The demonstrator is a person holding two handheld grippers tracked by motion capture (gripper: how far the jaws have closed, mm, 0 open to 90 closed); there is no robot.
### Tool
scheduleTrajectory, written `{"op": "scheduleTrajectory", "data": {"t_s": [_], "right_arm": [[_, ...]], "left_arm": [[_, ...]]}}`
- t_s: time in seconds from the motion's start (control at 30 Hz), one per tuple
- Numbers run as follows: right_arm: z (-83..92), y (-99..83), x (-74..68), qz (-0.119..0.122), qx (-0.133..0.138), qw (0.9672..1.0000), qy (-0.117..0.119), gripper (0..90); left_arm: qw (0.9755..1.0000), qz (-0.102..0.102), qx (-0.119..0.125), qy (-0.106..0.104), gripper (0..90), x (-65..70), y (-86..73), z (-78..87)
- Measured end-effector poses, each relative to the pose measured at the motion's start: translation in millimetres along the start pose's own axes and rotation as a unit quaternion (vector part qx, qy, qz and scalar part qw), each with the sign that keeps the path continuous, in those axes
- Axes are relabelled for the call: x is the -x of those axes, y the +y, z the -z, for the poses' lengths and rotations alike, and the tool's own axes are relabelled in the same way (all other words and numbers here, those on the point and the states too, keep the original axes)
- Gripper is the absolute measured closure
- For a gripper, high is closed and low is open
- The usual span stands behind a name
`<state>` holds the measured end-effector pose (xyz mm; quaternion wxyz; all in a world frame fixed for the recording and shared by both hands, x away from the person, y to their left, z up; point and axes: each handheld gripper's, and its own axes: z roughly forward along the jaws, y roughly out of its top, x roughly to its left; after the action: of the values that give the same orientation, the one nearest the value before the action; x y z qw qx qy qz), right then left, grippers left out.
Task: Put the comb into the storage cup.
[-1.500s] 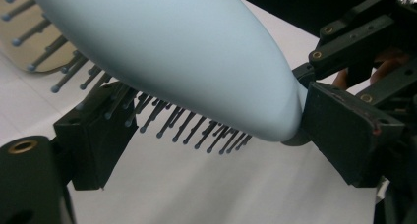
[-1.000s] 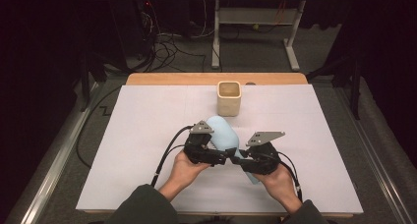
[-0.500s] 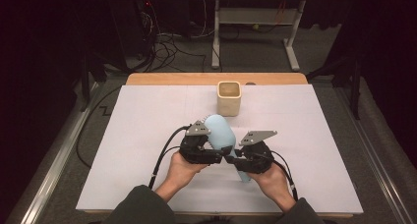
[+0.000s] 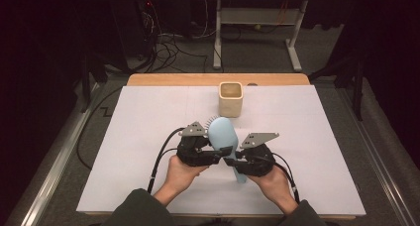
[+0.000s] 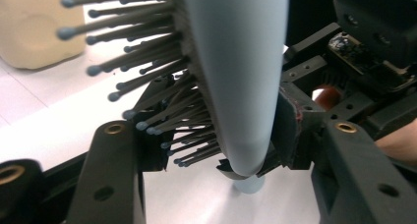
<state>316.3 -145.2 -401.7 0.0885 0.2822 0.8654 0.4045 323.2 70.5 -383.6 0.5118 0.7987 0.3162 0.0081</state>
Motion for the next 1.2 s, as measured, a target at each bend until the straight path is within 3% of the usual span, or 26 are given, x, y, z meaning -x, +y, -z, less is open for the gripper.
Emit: {"op": "scheduleTrajectory", "data": {"t_s": [0.1, 0.23, 0.47, 0.87, 1.2], "right_arm": [[-0.6, 0.7, -1.4, 0.005, 0.006, 0.9999, 0.008, 70.2], [1.5, 1.2, -2.3, 0.006, 0.015, 0.9998, 0.016, 70.0], [2.8, 1.1, -2.4, 0.009, 0.021, 0.9995, 0.023, 68.6], [6.8, 0.4, 1.7, -0.004, 0.041, 0.9991, 0.014, 39.0], [19.5, -7.6, 8.5, -0.003, 0.064, 0.9979, 0.008, 32.1]], "left_arm": [[0.9999, -0.012, 0.008, -0.004, 52.1, 3.7, -0.2, 4.8], [0.9998, -0.009, 0.010, -0.013, 52.8, 3.1, 0.6, 7.2], [0.9995, -0.023, 0.016, -0.016, 53.5, 5.3, 0.6, 10.1], [0.9993, -0.025, 0.027, 0.003, 53.6, 0.5, 3.5, 21.1], [0.9991, -0.026, 0.030, 0.013, 53.5, -1.3, 7.7, 24.4]]}}
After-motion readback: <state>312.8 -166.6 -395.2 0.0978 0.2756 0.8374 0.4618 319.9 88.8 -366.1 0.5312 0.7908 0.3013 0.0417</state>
